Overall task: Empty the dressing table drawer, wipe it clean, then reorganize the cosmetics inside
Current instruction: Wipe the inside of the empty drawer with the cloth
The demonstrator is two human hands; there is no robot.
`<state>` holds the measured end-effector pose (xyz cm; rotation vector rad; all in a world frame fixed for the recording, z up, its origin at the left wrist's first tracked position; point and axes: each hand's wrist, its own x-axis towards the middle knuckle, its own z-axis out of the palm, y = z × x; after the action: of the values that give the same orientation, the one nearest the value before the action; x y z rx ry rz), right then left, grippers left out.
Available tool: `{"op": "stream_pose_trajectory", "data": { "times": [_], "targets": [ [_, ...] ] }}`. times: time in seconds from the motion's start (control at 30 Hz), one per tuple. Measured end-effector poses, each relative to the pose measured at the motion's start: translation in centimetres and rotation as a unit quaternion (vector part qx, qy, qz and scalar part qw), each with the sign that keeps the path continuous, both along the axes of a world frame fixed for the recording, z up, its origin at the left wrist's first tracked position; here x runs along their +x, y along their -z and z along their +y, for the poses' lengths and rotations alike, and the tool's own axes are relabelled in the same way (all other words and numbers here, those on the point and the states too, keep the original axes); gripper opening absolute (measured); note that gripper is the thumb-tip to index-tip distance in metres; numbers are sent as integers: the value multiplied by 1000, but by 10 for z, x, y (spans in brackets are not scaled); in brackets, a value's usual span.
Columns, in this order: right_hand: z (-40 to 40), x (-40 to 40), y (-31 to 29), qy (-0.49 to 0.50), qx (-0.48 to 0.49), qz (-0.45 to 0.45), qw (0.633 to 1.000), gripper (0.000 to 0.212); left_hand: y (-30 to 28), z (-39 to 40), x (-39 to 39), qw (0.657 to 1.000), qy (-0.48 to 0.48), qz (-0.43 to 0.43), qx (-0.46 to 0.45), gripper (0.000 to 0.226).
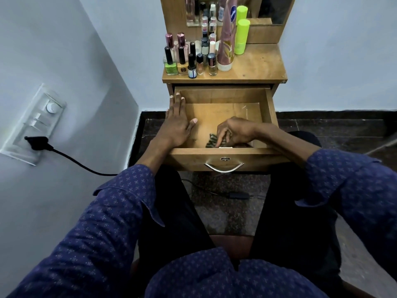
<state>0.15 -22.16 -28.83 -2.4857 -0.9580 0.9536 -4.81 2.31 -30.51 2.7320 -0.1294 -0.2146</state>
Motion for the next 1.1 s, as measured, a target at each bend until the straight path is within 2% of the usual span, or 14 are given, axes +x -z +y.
{"op": "stream_pose_trajectory", "data": {
  "times": [0.07, 0.13, 0.2, 0.27, 0.3, 0.37, 0.43, 0.5, 0.67, 0.77, 0.83, 0.9, 1.0, 1.1],
  "targets": [
    [-6, 14, -4, 18, -44, 11, 999, 31, 0, 0, 0, 1000, 0, 0, 4, 86],
    [-11, 29, -6, 78, -58, -40, 994, 33, 1, 1, 1, 1000, 1, 2, 4, 87],
    [-14, 40, -6, 155, -45, -156, 975, 28, 1, 2, 1, 1000, 1, 1, 6, 87],
    [-9, 43, -6, 137, -66, -286, 946, 26, 1, 1, 2, 1000, 1, 0, 5, 87],
    [-3, 41, -4, 110, -54, -310, 943, 29, 1, 1, 2, 1000, 1, -1, 4, 87],
    [16, 32, 3, 66, 3, -283, 957, 39, 1, 0, 1, 1000, 0, -3, 2, 86],
    [34, 21, 14, 33, 11, -242, 970, 49, 1, 0, 2, 1000, 0, -3, 1, 86],
    [41, 18, 24, 30, -32, -246, 968, 56, 2, 1, 2, 1000, 1, -6, 3, 85],
    [6, 29, 23, 120, -146, -237, 953, 72, 1, 3, 1, 1000, 8, -1, 7, 84],
    [-11, 31, 14, 164, -187, -217, 944, 72, 0, 4, 0, 1000, 9, 1, 9, 84],
    [-7, 26, 6, 151, -226, -223, 936, 72, 0, 4, -1, 1000, 9, -1, 8, 84],
    [2, 21, 5, 88, -296, -239, 920, 77, 0, 5, -1, 1000, 8, -2, 7, 84],
    [15, 0, 17, 18, -404, -216, 889, 63, 1, 5, -1, 1000, 11, -3, 3, 83],
    [16, -17, 3, 46, -390, -107, 914, 42, 2, 6, 0, 1000, 9, 0, -2, 83]
  ]
}}
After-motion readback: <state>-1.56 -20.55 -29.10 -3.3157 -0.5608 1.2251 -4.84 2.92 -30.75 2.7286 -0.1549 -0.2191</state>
